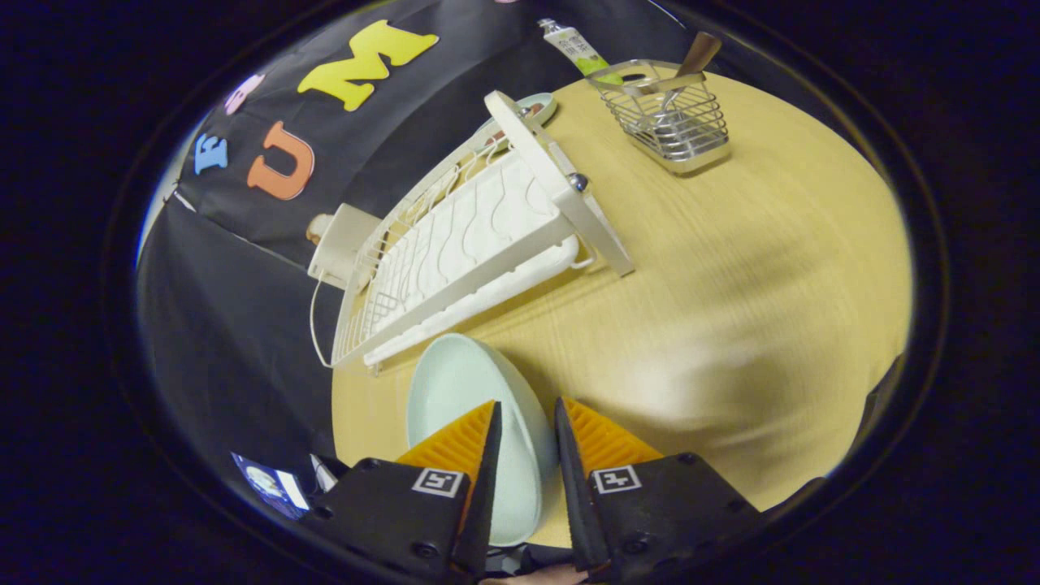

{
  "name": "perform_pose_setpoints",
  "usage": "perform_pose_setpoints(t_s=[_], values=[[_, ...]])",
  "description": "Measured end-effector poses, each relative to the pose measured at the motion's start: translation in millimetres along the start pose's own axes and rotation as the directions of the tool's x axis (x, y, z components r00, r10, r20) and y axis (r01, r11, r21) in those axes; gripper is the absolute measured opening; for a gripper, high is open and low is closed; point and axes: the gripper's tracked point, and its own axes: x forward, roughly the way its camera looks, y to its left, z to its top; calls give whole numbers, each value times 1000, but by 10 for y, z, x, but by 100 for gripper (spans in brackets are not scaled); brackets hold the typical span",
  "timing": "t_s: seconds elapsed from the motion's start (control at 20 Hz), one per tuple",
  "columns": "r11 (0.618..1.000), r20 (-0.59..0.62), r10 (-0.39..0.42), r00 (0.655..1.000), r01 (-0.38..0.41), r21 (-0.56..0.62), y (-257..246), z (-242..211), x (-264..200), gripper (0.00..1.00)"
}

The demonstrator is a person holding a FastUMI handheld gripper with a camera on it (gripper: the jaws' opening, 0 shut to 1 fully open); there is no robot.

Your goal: Take the plate from the dish rack, then take the spoon from the basket and place it into the plate.

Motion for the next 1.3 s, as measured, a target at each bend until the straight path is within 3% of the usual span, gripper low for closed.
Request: perform_pose_setpoints(t_s=[0.25, 0.4, 0.5, 0.65, 0.75, 0.85, 1.05, 1.3], values=[[988, 160, -69, 985, 90, -124, -178, 216, -281, 66], [965, 314, -117, 942, 183, -188, -394, 406, -548, 82], [932, 460, -163, 873, 289, -219, -581, 608, -818, 88], [872, 660, -208, 721, 443, -209, -825, 937, -1237, 94], [857, 735, -197, 649, 478, -192, -897, 1094, -1412, 94], [855, 775, -184, 604, 487, -177, -1002, 1222, -1484, 100], [870, 806, -140, 575, 460, -178, -1114, 1544, -1406, 100], [886, 798, -109, 593, 422, -193, -1168, 1974, -1057, 100]])
